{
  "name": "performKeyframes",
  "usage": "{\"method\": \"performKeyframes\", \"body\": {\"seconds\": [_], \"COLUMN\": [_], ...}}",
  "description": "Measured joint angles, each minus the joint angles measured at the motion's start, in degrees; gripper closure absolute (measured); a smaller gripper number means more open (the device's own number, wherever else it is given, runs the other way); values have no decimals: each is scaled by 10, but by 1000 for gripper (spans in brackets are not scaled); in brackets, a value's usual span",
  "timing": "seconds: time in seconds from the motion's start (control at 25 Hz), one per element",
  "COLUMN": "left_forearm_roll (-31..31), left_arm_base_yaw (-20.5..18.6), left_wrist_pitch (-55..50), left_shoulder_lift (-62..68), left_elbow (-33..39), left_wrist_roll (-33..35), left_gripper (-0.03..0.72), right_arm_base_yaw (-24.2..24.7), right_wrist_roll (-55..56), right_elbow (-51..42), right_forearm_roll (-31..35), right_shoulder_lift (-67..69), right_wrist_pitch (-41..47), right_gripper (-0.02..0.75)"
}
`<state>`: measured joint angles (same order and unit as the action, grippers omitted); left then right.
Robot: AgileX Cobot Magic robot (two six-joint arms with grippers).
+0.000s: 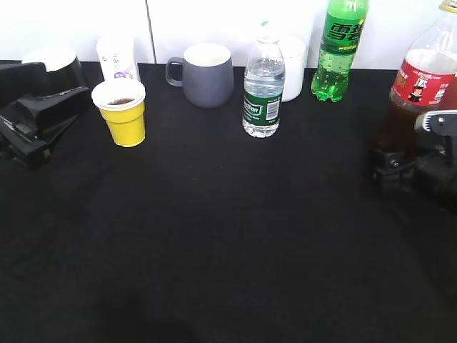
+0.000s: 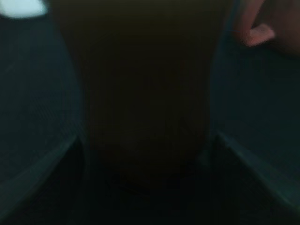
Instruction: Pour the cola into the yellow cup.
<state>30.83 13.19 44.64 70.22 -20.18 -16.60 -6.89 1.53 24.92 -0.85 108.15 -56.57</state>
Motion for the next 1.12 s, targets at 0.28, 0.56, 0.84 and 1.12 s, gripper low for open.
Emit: {"method": "performKeyframes", "body": {"seconds": [0.28, 0.56, 0.84, 1.12], "left_forearm_roll": [2, -57, -148, -198], "left_arm_base_yaw": [0, 9, 154, 166], "left_wrist_pitch": [-55, -425, -837, -1073], "left_shoulder_lift": [-3, -96, -262, -474], "left_elbow": [0, -48, -207, -205], "left_wrist_roll": [-28, -122, -122, 5], "left_gripper": [136, 136, 137, 139], "right_arm_base_yaw": [0, 0, 0, 0], "right_wrist_roll": [0, 0, 0, 0], "right_elbow": [-3, 18, 122, 123], "right_forearm_roll": [-31, -22, 35, 56], "right_shoulder_lift": [-134, -337, -549, -853], "right_wrist_pitch": [190, 548, 854, 1086], "right_gripper": [90, 112, 142, 144]}}
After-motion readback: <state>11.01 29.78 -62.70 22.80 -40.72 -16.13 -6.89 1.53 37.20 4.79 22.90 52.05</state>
